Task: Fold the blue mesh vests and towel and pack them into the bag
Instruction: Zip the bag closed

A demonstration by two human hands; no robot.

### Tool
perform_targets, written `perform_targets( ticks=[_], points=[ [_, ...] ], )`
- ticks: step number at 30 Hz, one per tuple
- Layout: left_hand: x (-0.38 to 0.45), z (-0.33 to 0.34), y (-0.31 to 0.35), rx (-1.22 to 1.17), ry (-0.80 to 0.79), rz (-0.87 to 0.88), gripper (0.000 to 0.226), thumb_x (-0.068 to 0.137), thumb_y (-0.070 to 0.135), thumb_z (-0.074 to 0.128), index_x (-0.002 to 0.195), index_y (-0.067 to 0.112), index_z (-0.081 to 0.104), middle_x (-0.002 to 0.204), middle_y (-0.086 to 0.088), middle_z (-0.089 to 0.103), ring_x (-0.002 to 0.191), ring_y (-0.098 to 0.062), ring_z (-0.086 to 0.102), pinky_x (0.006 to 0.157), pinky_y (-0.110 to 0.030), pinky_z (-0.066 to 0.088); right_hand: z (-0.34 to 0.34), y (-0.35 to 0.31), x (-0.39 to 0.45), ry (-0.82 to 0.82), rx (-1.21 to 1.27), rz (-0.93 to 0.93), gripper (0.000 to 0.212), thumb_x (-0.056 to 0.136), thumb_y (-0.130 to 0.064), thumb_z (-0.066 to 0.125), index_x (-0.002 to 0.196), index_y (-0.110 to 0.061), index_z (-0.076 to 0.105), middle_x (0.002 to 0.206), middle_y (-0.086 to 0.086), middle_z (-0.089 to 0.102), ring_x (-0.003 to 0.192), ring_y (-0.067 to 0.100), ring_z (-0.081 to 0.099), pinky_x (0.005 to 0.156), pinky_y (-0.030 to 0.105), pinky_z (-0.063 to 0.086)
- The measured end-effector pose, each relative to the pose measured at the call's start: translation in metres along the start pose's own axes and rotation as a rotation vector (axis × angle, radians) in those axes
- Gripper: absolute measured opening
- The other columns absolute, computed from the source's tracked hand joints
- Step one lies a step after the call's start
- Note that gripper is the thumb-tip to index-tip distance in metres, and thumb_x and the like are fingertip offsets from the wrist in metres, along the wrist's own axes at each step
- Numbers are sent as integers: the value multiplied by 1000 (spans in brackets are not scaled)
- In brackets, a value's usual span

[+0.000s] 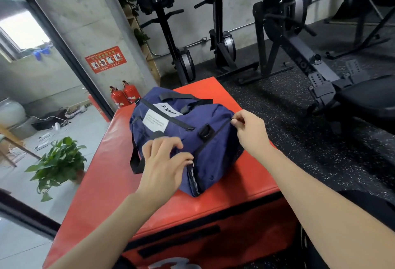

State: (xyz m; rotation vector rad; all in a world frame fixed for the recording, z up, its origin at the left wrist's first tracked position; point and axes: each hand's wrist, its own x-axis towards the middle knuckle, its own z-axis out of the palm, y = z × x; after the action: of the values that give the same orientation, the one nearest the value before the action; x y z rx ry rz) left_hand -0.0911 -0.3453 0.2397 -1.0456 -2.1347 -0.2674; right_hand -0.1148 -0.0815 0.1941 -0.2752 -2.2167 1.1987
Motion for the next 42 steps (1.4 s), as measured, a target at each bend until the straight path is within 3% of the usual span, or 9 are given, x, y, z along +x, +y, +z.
perform_targets(
  ticks=[3,7,10,13,21,25,30,36,42],
  points=[
    [-20,4,1,-60,40,-162,16,89,24,61,88,25,77,101,4,52,95,-18,50,90,-36,28,1,-7,-7,-20,-45,-101,6,91,-11,65,93,-17,64,90,-3,62,89,22,59,82,35,45],
    [-26,10,0,-134,112,-379,13,88,28,64,90,28,77,98,12,47,95,-10,49,91,-26,26,0,-35,-30,17,-35,-505,12,87,-14,73,96,-13,65,98,-1,62,94,19,55,89,31,44],
    [-27,16,2,-148,137,-403,14,88,29,63,90,29,77,97,15,46,93,-9,49,92,-21,23,10,-52,-51,-137,-118,-793,12,92,-21,70,102,-15,71,103,-4,65,98,21,57,90,34,45],
    [-27,20,-1,-153,162,-412,11,87,23,68,89,28,77,91,13,54,91,-9,51,87,-28,27,30,-53,-59,-232,-274,-893,20,94,-24,62,112,-22,71,114,-6,63,105,24,52,88,39,43],
    [-39,26,-7,-140,142,-322,12,87,21,66,89,27,76,86,12,59,83,-9,52,83,-26,24,47,-51,-36,-86,-433,-858,16,88,-30,59,94,-32,74,106,-13,66,100,23,47,77,38,35],
    [-55,37,-3,-133,-27,-234,13,84,19,69,86,29,76,85,12,60,79,-12,57,75,-37,32,43,-50,-21,33,-441,-701,13,87,-29,61,92,-31,73,103,-11,68,96,23,47,73,40,40],
    [-73,52,15,-304,-228,-332,9,88,22,69,90,26,77,87,13,57,67,-10,58,68,-29,49,36,-44,-20,27,-402,-638,23,90,-33,53,97,-26,74,106,-8,68,98,23,46,73,41,42],
    [-63,30,13,-404,-139,-459,32,84,54,68,109,34,71,92,19,52,68,4,47,72,-12,44,25,-37,-33,-64,-241,-588,22,92,-36,56,103,-24,72,108,-12,68,104,20,53,85,48,46],
    [-17,2,-24,-515,202,-650,11,88,25,74,98,27,75,88,15,62,71,-10,58,71,-10,41,2,-64,-64,-22,89,-298,22,92,-46,62,102,-28,55,92,-17,66,86,8,64,78,41,52]
  ],
)
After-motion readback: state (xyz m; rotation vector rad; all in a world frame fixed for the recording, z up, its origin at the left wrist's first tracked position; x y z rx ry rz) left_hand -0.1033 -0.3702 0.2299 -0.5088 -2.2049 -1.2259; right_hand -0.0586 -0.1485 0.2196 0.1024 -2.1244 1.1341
